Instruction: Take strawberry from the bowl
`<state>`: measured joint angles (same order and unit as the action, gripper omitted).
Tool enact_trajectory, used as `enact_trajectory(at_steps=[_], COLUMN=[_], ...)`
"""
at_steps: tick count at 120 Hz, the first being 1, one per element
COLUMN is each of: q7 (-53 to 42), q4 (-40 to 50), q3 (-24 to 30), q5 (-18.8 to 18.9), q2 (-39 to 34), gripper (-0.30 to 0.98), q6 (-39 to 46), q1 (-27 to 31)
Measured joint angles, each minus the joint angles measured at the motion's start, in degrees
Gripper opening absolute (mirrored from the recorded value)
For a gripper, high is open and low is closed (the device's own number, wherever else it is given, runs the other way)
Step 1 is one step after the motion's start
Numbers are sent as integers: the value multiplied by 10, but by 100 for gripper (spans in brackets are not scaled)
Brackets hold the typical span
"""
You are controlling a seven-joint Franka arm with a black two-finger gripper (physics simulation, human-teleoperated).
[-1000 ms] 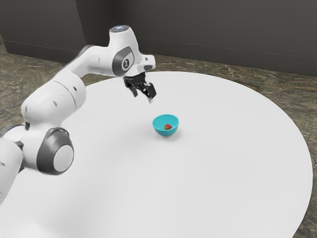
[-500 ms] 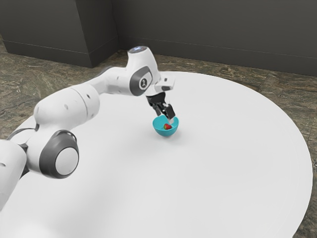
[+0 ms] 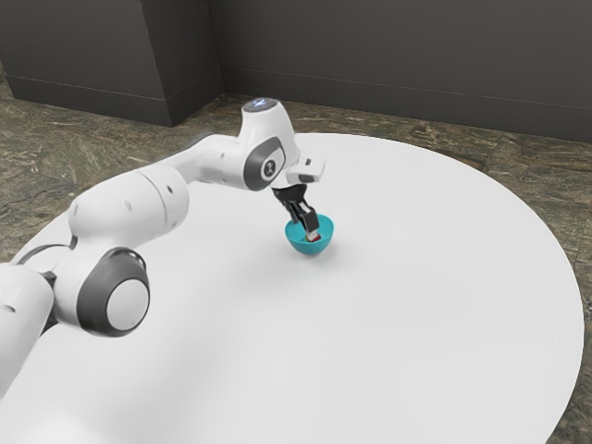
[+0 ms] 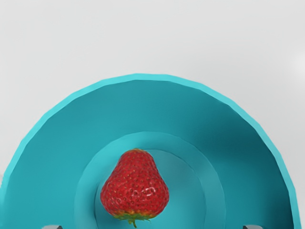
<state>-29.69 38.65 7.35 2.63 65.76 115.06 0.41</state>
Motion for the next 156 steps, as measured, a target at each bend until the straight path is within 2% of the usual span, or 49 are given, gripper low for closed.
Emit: enact_trajectory(at_steps=[68, 156], q7=[-55, -73], q4=[21, 31], q3=[18, 18], q5=[3, -12], q2=[17, 16], gripper=[44, 43], q6=[99, 72], q1=[1, 13])
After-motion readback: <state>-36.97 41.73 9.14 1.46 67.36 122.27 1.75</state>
